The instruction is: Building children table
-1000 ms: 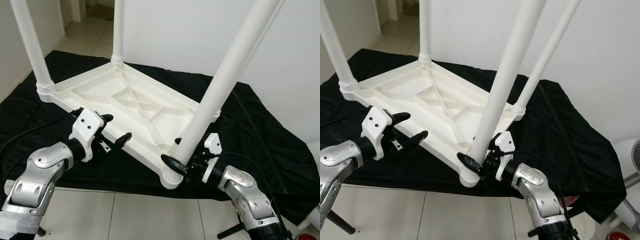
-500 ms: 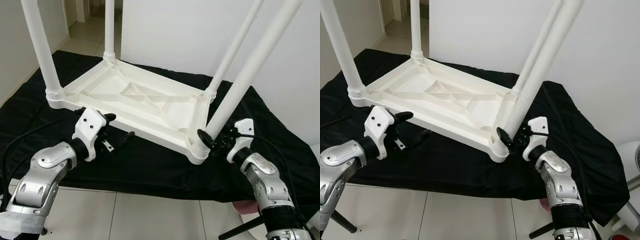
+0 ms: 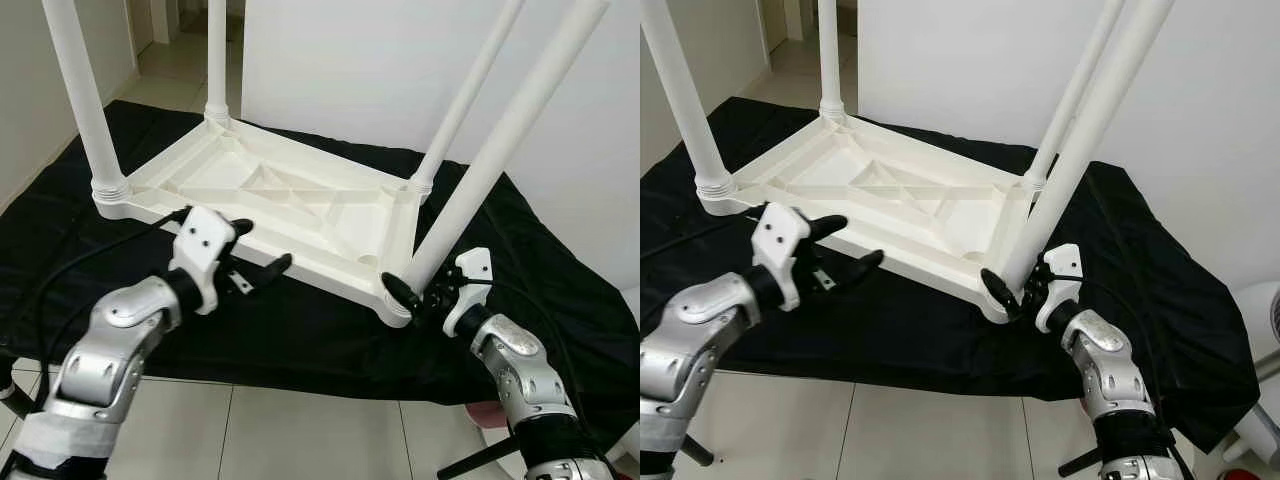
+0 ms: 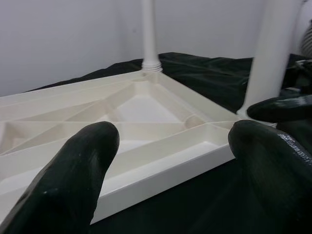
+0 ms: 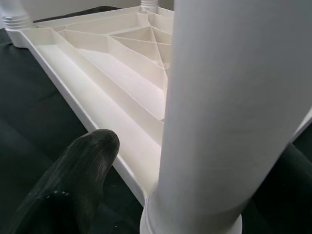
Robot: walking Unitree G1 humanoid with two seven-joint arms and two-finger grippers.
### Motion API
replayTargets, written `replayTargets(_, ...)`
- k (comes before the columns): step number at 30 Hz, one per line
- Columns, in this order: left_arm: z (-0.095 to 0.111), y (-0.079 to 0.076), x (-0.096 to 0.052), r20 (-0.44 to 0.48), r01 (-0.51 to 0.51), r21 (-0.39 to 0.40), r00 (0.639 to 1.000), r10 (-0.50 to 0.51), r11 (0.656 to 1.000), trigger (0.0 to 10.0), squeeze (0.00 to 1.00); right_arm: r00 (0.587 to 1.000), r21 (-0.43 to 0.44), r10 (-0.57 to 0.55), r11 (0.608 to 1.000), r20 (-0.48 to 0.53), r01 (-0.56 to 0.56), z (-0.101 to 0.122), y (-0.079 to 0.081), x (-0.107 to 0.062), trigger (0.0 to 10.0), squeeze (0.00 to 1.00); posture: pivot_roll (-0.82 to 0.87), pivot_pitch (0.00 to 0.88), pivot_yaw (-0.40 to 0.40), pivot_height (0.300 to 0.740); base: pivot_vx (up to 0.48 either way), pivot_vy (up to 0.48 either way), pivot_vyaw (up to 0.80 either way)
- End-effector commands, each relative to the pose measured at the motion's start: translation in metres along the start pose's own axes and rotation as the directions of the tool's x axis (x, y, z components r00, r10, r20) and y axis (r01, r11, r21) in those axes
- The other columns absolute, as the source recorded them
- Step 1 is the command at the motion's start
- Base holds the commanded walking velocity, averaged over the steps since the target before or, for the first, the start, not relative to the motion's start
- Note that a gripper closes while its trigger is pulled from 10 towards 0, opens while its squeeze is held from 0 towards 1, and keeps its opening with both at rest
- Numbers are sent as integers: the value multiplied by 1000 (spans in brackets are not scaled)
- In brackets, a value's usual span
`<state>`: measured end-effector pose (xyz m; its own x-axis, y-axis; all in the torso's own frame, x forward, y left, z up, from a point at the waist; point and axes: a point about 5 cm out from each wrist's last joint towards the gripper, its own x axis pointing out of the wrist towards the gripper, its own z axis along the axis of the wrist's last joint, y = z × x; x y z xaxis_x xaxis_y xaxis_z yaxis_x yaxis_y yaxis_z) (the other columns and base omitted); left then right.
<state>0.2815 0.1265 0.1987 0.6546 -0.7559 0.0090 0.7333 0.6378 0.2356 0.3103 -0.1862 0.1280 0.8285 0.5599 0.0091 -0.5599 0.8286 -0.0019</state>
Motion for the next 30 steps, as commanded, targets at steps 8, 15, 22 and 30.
replayTargets(8, -12, -36, 20, -58, 116, -78, 991, -121, 990, 10000, 0, 1000, -7, 11, 1000, 22, -11, 2, -4, 13, 10000, 0, 49, 0, -151, 740, 0, 0, 0)
replayTargets(15, -9, -51, 29, -32, 141, -99, 989, -145, 985, 10000, 0, 999, -7, 22, 1000, 31, -22, 2, 0, 20, 10000, 0, 53, 0, -160, 740, 0, 0, 0)
replayTargets(22, -10, -58, 35, -46, 156, -113, 986, -162, 981, 10000, 0, 999, -6, 26, 1000, 31, -26, -1, 1, 21, 10000, 0, 55, 0, -163, 740, 0, 0, 0)
replayTargets(30, -13, -71, 45, -59, 171, -139, 982, -180, 975, 10000, 0, 998, 14, -65, 998, 13, 65, -9, 5, 23, 0, 0, 46, 0, -151, 740, 0, 0, 0)
